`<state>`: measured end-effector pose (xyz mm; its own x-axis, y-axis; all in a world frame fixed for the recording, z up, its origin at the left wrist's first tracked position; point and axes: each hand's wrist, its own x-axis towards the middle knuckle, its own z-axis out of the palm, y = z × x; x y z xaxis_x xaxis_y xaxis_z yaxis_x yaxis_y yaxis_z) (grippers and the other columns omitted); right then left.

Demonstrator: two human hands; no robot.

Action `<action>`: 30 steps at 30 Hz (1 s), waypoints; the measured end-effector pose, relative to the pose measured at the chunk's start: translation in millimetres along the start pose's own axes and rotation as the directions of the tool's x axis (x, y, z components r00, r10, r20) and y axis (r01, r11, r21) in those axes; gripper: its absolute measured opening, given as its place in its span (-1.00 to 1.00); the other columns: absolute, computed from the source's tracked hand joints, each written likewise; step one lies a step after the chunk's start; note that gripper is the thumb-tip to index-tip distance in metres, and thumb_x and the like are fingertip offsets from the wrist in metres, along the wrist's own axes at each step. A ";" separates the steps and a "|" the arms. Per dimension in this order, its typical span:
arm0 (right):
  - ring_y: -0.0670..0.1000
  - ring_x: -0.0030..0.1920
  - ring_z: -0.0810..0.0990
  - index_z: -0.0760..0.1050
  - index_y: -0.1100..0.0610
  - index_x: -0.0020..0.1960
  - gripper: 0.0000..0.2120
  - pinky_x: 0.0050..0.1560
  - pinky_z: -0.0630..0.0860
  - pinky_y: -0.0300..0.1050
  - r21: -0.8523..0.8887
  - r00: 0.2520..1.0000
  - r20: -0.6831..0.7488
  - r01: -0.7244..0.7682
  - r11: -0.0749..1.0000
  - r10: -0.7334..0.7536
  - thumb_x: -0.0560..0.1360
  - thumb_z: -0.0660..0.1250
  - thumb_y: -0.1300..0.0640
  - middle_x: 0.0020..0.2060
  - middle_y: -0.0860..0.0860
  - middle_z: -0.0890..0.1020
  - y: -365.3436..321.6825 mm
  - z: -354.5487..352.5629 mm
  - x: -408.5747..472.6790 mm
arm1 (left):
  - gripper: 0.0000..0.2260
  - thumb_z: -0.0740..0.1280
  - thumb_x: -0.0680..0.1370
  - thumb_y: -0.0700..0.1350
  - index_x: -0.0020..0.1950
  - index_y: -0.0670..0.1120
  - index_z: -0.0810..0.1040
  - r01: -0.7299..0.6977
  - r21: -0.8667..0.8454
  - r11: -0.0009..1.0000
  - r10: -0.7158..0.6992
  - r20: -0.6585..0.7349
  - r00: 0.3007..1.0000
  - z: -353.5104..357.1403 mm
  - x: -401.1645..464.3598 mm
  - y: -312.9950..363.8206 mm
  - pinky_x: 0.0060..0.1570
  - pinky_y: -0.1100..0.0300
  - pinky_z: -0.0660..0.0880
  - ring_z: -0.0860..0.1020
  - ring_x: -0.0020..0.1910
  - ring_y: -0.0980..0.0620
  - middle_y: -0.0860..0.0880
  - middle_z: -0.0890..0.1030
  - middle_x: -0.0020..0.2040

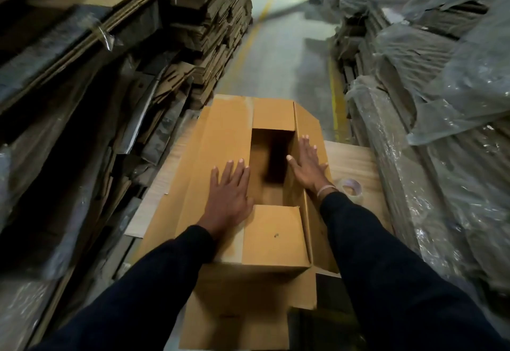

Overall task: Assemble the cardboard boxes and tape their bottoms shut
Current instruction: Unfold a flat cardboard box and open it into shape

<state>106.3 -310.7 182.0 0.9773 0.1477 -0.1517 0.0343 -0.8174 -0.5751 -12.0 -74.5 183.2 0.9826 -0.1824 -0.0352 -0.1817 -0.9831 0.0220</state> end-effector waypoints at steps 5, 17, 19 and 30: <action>0.10 0.69 -0.29 -0.28 -0.10 0.72 -0.27 0.58 -0.17 0.53 0.071 0.998 0.046 0.033 0.997 -0.037 0.73 0.06 -0.24 0.69 -0.15 -0.30 0.2 -0.7 -0.8 | -0.33 0.03 0.70 0.20 0.73 -0.06 -0.06 0.053 -0.054 0.997 -0.053 0.000 0.999 -0.9 -1.6 5.5 0.62 -0.30 -0.11 -0.15 0.70 -0.19 -0.10 -0.10 0.73; 0.28 0.29 0.58 0.48 0.19 0.36 -0.41 0.31 0.56 0.23 0.245 0.854 -0.263 -0.390 0.887 0.448 0.50 0.43 -0.18 0.28 0.20 0.60 24.4 -47.1 -31.1 | -0.36 0.03 0.67 0.26 0.66 -0.07 0.21 0.009 -0.058 0.998 -0.014 -0.091 0.996 -0.5 28.1 -11.2 0.51 -0.15 0.18 0.12 0.63 -0.16 -0.10 0.19 0.68; 0.28 0.19 0.64 0.58 0.24 0.22 -0.52 0.23 0.62 0.22 0.224 0.852 -0.333 -0.345 0.912 0.404 0.45 0.47 -0.07 0.15 0.21 0.68 16.4 -76.1 -35.7 | -0.35 -0.05 0.67 0.25 0.66 -0.08 0.22 0.002 -0.081 0.997 -0.011 -0.108 0.994 0.6 27.8 -12.7 0.55 -0.17 0.13 0.11 0.65 -0.16 -0.10 0.19 0.68; 0.04 0.40 0.57 0.60 0.05 0.43 -0.68 0.33 0.43 -0.12 0.330 0.986 0.087 0.104 0.938 -0.140 0.70 0.34 0.09 0.40 0.02 0.61 -103.4 -88.2 -66.2 | -0.55 0.11 0.74 -0.06 0.63 -0.14 0.28 -0.041 -0.435 0.900 -0.068 -0.232 0.970 -2.8 24.9 -20.4 0.60 -0.17 0.06 0.12 0.66 -0.15 -0.13 0.21 0.68</action>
<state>56.5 -285.1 322.4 0.9411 0.3082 -0.1391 0.0648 -0.5681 -0.8204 16.2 -58.9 184.8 0.9747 -0.1071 0.1962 -0.1873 -0.8702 0.4556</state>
